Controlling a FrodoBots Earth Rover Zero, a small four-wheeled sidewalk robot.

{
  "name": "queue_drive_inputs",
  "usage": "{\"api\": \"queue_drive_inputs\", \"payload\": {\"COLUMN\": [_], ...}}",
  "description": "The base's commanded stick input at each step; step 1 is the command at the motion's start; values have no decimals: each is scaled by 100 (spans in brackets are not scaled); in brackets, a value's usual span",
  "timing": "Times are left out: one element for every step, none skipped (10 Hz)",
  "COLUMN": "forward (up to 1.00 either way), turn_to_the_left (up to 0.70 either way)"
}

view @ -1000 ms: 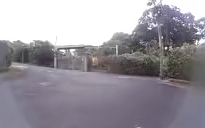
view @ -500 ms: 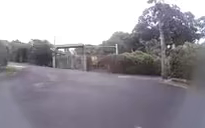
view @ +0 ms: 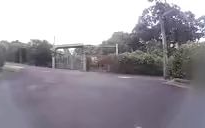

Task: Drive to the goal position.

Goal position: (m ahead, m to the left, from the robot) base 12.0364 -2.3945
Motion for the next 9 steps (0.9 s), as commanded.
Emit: {"api": "queue_drive_inputs", "payload": {"forward": [50,50,50,50,50,50,50,50,50], "turn_to_the_left": [0,0,0,0,0,0,0,0,0]}}
